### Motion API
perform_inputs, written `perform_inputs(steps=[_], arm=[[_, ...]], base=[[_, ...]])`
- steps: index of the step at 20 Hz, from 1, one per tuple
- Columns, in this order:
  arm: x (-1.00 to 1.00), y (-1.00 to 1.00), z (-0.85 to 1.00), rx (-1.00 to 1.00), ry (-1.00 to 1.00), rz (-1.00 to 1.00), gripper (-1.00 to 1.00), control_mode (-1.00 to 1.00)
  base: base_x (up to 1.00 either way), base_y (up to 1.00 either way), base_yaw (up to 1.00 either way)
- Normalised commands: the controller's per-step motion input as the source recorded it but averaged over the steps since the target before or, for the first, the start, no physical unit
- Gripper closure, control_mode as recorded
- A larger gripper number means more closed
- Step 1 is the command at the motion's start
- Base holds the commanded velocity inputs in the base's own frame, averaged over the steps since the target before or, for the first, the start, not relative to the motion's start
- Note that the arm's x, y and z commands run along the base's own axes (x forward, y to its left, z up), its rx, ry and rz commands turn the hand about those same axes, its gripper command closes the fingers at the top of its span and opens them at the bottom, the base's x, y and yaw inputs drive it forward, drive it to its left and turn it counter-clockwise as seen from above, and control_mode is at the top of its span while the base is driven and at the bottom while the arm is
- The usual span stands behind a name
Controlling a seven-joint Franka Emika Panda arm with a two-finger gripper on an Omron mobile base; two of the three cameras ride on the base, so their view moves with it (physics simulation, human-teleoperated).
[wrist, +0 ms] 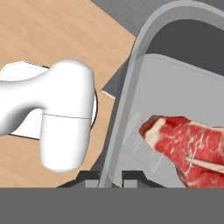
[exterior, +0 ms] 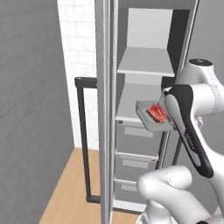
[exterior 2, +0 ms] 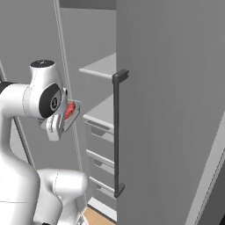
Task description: Take the meat container that has the steak and place it on the second highest rack of the freezer. Then take the vegetable container that has the potatos and place it on the highest rack of the freezer.
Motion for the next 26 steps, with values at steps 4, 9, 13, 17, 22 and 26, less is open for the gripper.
perform_inputs(steps=[4, 9, 13, 17, 22, 26], arm=[[0.0, 0.0, 0.0, 0.0, 0.0, 0.0, 1.0, 1.0], [0.0, 0.0, 0.0, 0.0, 0.0, 0.0, 1.0, 1.0], [0.0, 0.0, 0.0, 0.0, 0.0, 0.0, 1.0, 1.0], [0.0, 0.0, 0.0, 0.0, 0.0, 0.0, 1.0, 1.0], [0.0, 0.0, 0.0, 0.0, 0.0, 0.0, 1.0, 1.0], [0.0, 0.0, 0.0, 0.0, 0.0, 0.0, 1.0, 1.0]], base=[[0.45, -0.11, -0.19], [0.27, -0.06, -0.03], [0.09, 0.09, 0.01], [0.0, 0.2, 0.02], [-0.55, -0.05, -0.01], [-0.16, -0.31, 0.0]])
